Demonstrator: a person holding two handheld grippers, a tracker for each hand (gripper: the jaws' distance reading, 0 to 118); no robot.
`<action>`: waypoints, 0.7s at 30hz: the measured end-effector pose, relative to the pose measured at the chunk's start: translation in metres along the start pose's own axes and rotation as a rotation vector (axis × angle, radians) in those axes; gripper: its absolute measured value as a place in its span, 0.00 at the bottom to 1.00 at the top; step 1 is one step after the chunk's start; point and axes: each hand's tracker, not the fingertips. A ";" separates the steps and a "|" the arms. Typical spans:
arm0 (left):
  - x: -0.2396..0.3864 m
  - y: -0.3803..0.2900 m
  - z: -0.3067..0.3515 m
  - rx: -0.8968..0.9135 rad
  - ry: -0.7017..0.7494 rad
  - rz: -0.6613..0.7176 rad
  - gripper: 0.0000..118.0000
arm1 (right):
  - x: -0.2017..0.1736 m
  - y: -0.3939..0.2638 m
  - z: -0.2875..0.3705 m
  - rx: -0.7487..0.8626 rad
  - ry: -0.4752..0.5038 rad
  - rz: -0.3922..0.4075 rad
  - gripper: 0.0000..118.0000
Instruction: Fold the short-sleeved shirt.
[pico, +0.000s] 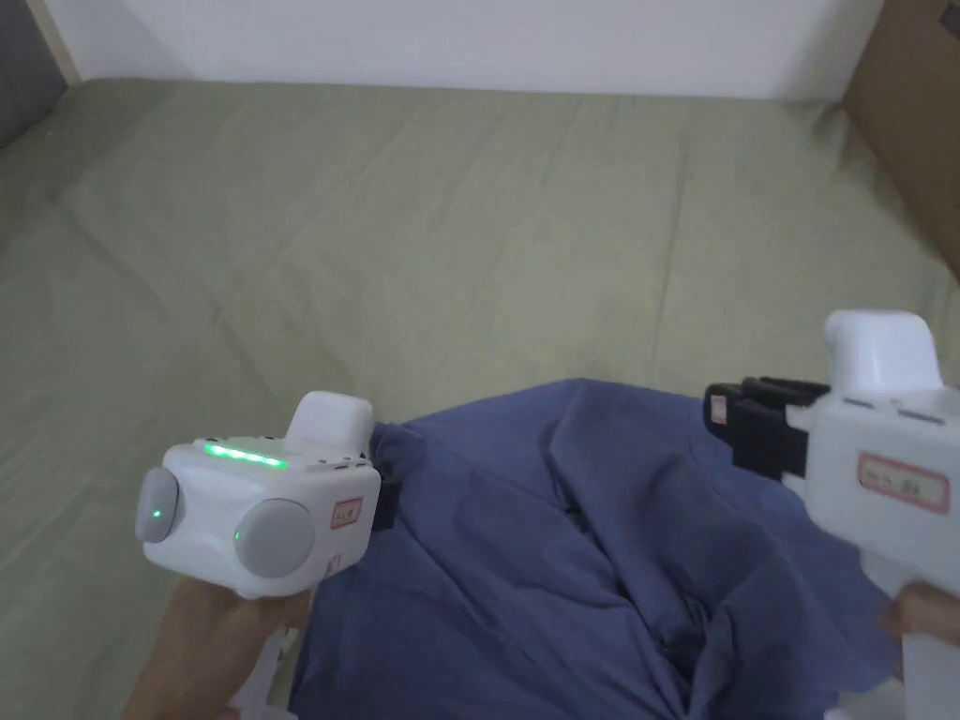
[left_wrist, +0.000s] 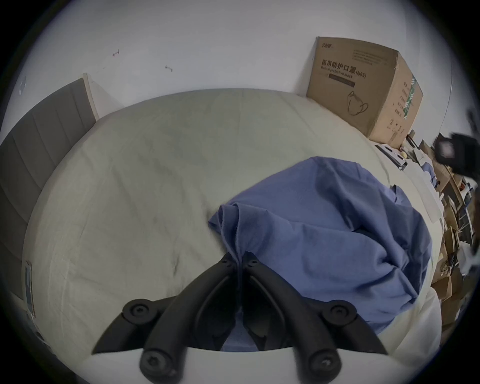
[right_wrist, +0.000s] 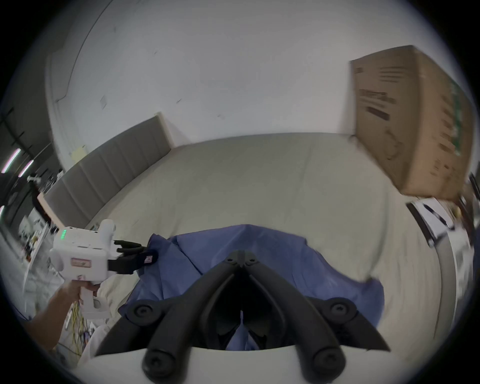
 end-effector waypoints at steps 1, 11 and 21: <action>0.001 0.000 0.004 0.008 -0.002 0.000 0.01 | 0.003 0.013 -0.018 -0.037 0.020 0.018 0.00; 0.005 -0.011 0.015 0.027 -0.027 -0.007 0.01 | -0.012 0.061 -0.169 -0.363 0.098 0.286 0.75; 0.003 -0.010 0.012 0.018 -0.049 -0.002 0.01 | -0.030 0.028 -0.249 -0.615 0.088 0.472 0.72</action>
